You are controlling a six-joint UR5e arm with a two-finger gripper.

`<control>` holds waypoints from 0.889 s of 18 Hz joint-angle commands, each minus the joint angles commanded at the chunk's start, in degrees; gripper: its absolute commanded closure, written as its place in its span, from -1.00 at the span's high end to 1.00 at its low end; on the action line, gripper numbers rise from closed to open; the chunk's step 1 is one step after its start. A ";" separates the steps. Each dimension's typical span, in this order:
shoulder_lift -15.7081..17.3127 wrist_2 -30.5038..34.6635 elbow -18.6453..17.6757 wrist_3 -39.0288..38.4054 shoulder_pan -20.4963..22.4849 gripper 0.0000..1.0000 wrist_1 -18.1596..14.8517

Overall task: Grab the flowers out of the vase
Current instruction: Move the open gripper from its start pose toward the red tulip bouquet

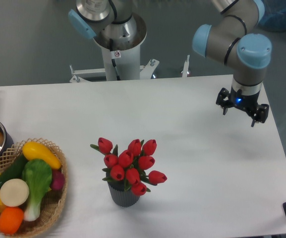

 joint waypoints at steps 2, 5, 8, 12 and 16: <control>0.00 -0.09 -0.52 0.00 -0.61 1.00 0.00; 0.96 0.44 -1.23 0.00 -1.49 1.00 0.00; 1.75 0.09 -3.68 -0.09 -1.06 1.00 0.70; 3.34 0.00 -5.45 -0.17 -0.70 1.00 0.88; 5.44 0.18 -11.15 -0.62 -0.36 1.00 1.49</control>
